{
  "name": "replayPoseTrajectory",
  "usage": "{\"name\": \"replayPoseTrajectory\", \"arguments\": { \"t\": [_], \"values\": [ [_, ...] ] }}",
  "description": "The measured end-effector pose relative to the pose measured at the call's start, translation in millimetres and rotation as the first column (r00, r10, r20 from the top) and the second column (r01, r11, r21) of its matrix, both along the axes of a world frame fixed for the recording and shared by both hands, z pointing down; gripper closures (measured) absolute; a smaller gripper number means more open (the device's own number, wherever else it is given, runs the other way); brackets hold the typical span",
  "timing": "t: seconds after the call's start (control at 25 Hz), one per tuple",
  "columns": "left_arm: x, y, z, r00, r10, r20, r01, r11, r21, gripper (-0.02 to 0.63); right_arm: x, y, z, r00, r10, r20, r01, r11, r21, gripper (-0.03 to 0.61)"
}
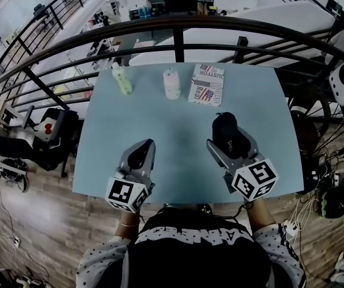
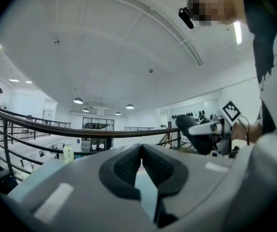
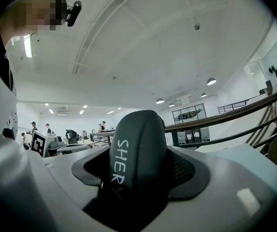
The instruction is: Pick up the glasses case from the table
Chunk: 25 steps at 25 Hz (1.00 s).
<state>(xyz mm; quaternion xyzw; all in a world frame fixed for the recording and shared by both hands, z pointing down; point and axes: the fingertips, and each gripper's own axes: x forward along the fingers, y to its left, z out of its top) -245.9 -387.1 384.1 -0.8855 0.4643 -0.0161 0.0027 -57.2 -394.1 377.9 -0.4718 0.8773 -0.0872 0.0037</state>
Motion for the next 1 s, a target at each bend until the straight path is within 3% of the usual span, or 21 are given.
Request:
{"name": "replayPoseTrajectory", "arguments": {
  "t": [1.0],
  "values": [
    [-1.4,-0.6,2.1,1.000,-0.016,0.009,0.016,1.000,-0.004,0.614,3.1,-1.3,-5.8,1.000,-0.006,0.022,0.005,1.000,0.016,0.215]
  ]
}}
